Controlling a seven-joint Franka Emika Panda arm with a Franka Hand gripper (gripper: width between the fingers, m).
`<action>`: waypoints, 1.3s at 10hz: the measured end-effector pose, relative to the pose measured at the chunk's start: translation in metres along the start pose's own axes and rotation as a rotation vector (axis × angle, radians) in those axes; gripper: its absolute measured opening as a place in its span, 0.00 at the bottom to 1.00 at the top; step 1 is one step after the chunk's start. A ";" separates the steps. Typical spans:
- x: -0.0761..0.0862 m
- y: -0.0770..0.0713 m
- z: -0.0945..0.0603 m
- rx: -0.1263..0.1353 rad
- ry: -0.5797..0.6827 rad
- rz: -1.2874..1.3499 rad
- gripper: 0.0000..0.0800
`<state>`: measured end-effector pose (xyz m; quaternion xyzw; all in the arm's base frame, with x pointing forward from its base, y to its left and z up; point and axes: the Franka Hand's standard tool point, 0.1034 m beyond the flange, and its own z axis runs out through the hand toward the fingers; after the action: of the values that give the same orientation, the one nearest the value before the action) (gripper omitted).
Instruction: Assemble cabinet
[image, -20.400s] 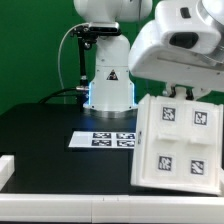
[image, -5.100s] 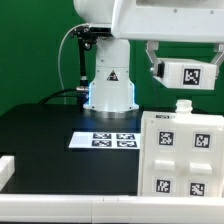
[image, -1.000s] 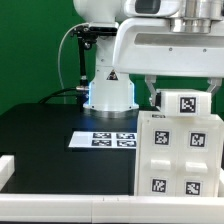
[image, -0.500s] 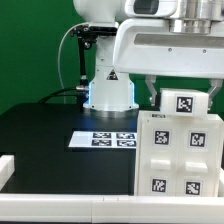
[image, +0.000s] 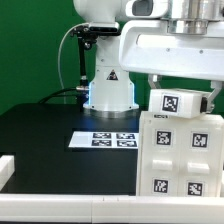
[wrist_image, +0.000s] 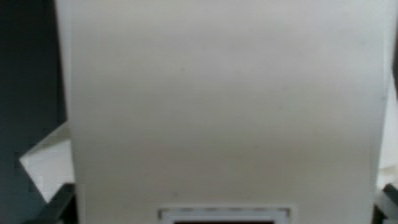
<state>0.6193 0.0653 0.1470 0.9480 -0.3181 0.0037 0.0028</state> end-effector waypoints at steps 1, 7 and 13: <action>0.000 0.002 0.002 0.011 0.003 0.137 0.68; -0.003 -0.006 0.003 0.064 -0.012 0.661 0.68; -0.002 -0.016 0.004 0.137 -0.033 1.234 0.68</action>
Offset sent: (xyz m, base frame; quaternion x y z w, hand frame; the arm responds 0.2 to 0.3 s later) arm -0.0141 0.0095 -0.0077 0.0451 -0.0110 0.3280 0.9435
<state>0.6271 0.0790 0.1429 0.5874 -0.8066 0.0103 -0.0658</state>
